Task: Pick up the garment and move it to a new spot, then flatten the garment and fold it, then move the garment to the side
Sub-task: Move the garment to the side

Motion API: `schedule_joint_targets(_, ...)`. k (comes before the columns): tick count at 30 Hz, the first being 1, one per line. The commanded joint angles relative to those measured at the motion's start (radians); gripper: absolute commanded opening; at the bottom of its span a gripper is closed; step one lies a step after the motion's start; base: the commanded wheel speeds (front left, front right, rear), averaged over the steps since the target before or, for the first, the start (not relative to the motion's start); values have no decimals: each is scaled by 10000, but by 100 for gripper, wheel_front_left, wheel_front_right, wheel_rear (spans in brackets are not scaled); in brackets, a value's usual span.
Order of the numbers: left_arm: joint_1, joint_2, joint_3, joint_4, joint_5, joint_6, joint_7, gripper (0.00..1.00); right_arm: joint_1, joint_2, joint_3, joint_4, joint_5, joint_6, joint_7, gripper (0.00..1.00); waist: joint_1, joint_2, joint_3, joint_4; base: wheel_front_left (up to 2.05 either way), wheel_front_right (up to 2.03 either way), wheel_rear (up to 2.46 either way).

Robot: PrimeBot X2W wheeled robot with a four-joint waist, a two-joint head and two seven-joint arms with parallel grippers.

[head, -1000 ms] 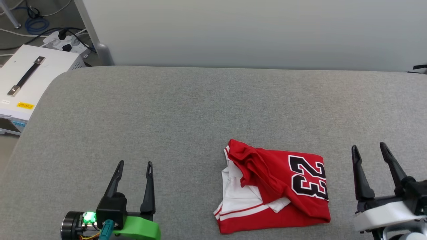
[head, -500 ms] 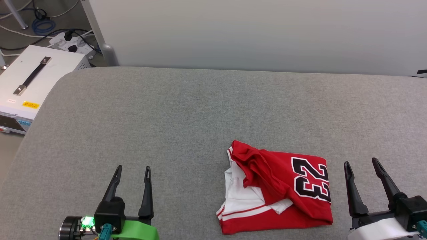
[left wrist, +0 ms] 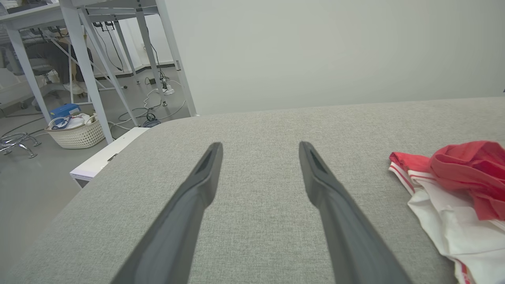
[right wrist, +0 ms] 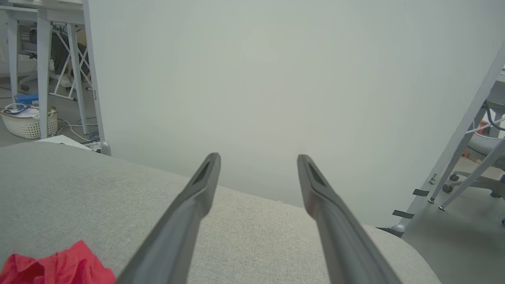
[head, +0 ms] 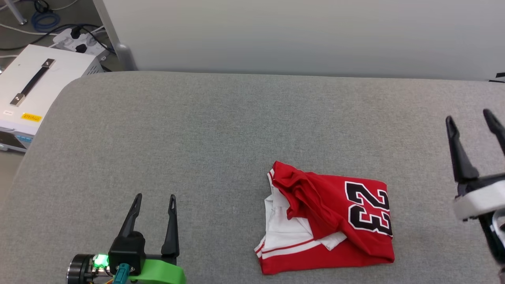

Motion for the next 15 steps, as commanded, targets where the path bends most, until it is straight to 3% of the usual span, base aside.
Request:
schedule_joint_targets(1, -105, 43, -8, -52, -16, -34, -59, 100, -467, -298, 92, -34, 320, -6, 522, 100, 0, -1, 136, 50, 0, 0, 0)
schedule_joint_targets(9, -203, -16, -17, -89, -25, -41, -59, 100, -1580, -1735, 680, 364, 3441, -6, 5501, 100, 0, -1, 510, 228, 0, 0, 0)
schedule_joint_targets(15, -371, -75, -38, -103, -24, -57, -59, 100, -1277, -2186, 1086, 871, 5630, -6, 8630, 100, 0, -1, 787, 339, 0, 0, 0)
